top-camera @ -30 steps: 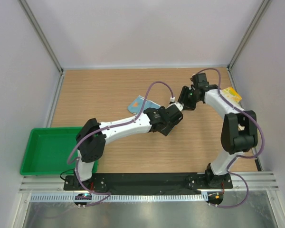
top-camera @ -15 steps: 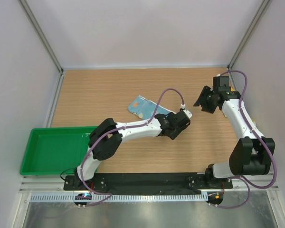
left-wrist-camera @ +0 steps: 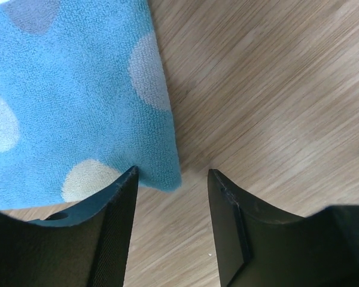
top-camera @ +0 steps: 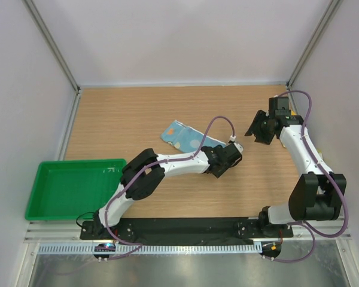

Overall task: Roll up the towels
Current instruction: Roll the towel

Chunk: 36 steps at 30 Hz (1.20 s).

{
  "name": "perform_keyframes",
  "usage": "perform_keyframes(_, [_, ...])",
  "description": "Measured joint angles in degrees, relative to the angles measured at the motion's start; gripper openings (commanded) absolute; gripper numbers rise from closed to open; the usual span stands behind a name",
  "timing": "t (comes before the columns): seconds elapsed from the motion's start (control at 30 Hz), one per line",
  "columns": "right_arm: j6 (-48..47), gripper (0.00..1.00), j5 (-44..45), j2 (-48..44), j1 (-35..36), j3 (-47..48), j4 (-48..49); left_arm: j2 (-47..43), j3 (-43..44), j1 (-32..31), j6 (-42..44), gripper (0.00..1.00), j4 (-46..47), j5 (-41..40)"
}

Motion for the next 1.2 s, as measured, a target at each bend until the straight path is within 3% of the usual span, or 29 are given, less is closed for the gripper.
perform_keyframes(0.13, [0.0, 0.54, -0.02, 0.0, -0.07, 0.0, 0.02, 0.28, 0.15, 0.02, 0.11, 0.38, 0.37, -0.52])
perform_keyframes(0.17, [0.0, 0.54, -0.07, 0.02, -0.07, 0.0, 0.02, 0.42, 0.17, 0.07, 0.15, 0.28, 0.5, -0.59])
perform_keyframes(0.33, [0.0, 0.54, -0.96, 0.76, -0.11, 0.02, 0.17, 0.68, -0.24, 0.87, 0.31, 0.11, 2.1, -0.44])
perform_keyframes(0.37, [0.0, 0.54, -1.33, 0.94, -0.11, 0.0, 0.31, 0.63, -0.7, 1.16, 0.39, 0.02, 2.97, -0.35])
perform_keyframes(0.4, [0.02, 0.56, -1.81, 1.11, -0.11, -0.02, 0.57, 0.5, -1.16, 1.46, 0.37, 0.0, 4.02, -0.24])
perform_keyframes(0.67, [5.2, 0.67, -14.58, 3.89, 0.42, -7.72, 10.54, -4.13, -9.09, 3.58, -0.33, 0.0, 11.26, 3.67])
perform_keyframes(1.03, [10.58, 0.67, -18.99, 14.21, 6.08, -11.69, 19.93, -9.68, -17.11, 4.94, -4.42, 0.0, 14.78, 9.33])
perform_keyframes(1.2, [11.47, 0.61, -18.99, 18.36, 7.08, -11.69, 23.37, -11.76, -18.93, 5.68, -6.25, 0.0, 15.23, 11.04])
